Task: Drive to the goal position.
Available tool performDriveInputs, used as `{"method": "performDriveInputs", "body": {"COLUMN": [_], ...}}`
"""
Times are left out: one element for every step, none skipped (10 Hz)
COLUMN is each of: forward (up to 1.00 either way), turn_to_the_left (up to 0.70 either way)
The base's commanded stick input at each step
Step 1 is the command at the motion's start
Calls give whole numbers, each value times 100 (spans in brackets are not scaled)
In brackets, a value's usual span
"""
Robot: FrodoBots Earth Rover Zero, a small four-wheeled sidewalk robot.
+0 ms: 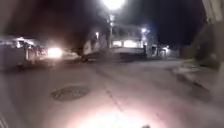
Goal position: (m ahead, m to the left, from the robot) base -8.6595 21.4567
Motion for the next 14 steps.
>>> {"method": "performDriveInputs", "body": {"forward": [70, 70, 70, 70, 70, 70, 70, 70, 70, 70, 70, 21, 0, 0], "turn_to_the_left": [-31, -34, 1, 1, 1, -6, -25, -34, -33, -29, -4, 0, 0, 0]}}
